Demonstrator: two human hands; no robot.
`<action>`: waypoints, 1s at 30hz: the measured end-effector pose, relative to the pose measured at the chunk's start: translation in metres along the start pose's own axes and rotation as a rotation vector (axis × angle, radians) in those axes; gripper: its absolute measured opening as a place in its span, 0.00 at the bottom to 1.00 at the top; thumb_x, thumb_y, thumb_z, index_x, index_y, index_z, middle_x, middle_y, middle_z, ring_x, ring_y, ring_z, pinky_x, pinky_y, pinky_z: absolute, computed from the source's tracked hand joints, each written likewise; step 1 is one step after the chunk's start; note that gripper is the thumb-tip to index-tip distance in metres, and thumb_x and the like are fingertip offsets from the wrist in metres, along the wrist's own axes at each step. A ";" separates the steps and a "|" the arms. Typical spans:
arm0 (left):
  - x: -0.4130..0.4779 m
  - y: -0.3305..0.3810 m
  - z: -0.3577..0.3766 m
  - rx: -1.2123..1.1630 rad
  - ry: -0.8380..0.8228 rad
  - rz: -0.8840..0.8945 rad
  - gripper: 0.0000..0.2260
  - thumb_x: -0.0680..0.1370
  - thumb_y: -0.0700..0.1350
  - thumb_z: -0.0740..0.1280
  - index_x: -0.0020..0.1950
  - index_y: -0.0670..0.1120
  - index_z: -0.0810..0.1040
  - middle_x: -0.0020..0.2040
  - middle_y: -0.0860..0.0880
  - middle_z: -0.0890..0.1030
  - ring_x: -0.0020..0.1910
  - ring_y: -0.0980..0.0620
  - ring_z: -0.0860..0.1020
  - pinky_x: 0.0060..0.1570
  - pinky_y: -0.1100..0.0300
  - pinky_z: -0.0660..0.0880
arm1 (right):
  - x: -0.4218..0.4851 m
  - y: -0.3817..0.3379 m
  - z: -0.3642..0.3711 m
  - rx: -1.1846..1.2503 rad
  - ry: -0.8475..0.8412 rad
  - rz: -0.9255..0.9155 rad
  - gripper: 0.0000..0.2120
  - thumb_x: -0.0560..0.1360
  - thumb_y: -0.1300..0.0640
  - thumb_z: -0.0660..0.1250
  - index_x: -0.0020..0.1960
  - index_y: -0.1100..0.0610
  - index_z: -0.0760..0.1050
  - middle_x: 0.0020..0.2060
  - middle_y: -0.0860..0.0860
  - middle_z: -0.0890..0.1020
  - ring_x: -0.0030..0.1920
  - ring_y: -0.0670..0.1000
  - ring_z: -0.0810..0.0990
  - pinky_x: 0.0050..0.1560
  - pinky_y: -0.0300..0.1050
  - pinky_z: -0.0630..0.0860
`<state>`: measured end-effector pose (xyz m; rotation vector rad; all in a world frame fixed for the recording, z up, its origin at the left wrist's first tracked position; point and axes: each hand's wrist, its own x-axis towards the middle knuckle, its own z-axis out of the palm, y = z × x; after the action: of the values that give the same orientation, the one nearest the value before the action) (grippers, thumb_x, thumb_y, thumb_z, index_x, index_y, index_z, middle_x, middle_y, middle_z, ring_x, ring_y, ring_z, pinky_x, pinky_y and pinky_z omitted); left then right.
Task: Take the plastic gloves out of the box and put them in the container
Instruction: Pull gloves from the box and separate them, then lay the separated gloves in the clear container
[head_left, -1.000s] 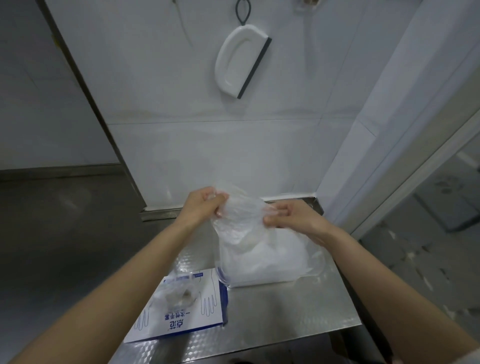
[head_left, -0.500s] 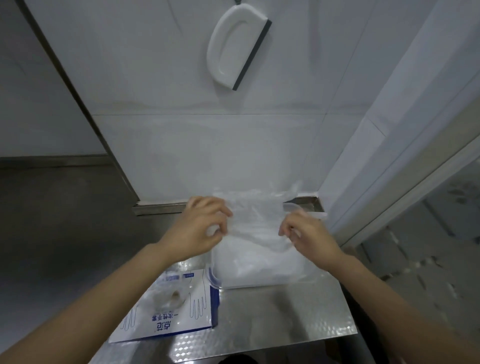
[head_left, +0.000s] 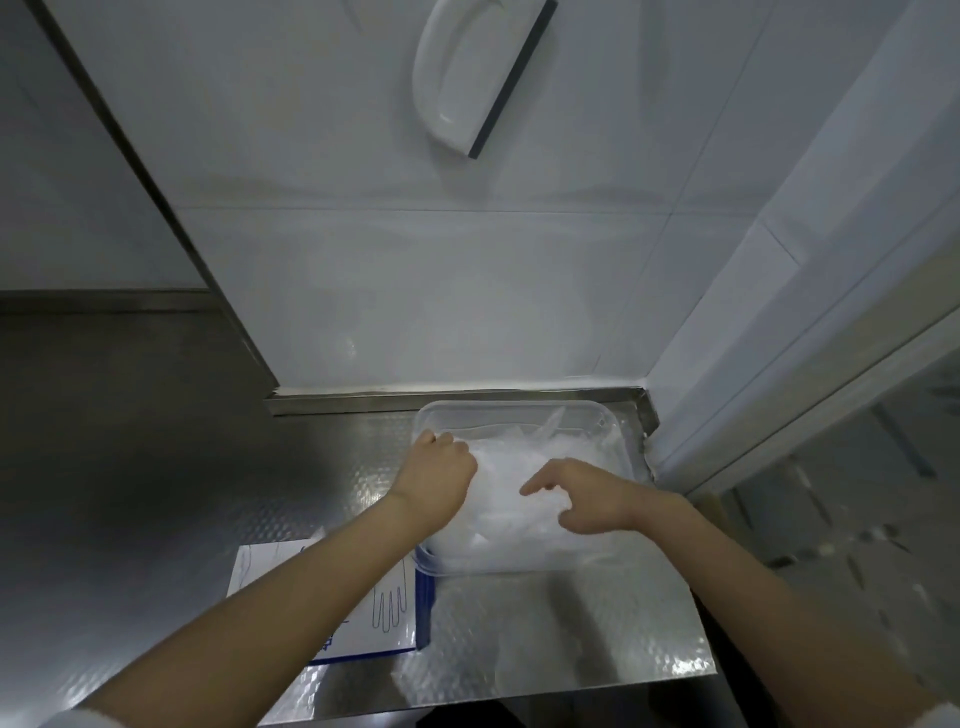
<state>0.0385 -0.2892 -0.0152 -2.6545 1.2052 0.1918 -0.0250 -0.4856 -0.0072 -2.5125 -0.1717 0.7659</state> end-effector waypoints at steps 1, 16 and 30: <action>0.002 0.002 -0.001 -0.075 0.045 -0.049 0.11 0.77 0.33 0.57 0.53 0.43 0.76 0.54 0.45 0.77 0.53 0.47 0.74 0.54 0.58 0.66 | -0.002 -0.007 -0.003 0.107 0.101 -0.024 0.22 0.72 0.69 0.61 0.63 0.54 0.74 0.57 0.48 0.76 0.57 0.45 0.73 0.59 0.35 0.70; 0.018 0.030 0.044 -0.229 -0.352 -0.103 0.30 0.74 0.37 0.67 0.72 0.45 0.58 0.70 0.41 0.60 0.65 0.42 0.66 0.57 0.55 0.70 | 0.047 0.024 0.039 -0.238 0.066 0.301 0.36 0.69 0.50 0.75 0.71 0.47 0.60 0.66 0.53 0.67 0.59 0.54 0.75 0.59 0.47 0.73; -0.005 0.007 -0.011 -0.398 0.078 -0.055 0.17 0.81 0.42 0.58 0.69 0.47 0.66 0.66 0.47 0.72 0.63 0.48 0.71 0.64 0.55 0.64 | 0.022 -0.032 0.009 -0.185 0.172 0.270 0.19 0.80 0.54 0.59 0.70 0.54 0.65 0.65 0.53 0.75 0.64 0.54 0.73 0.63 0.48 0.70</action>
<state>0.0309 -0.2929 -0.0041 -3.0570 1.2243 0.3556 -0.0107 -0.4482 -0.0087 -2.7998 0.1672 0.6554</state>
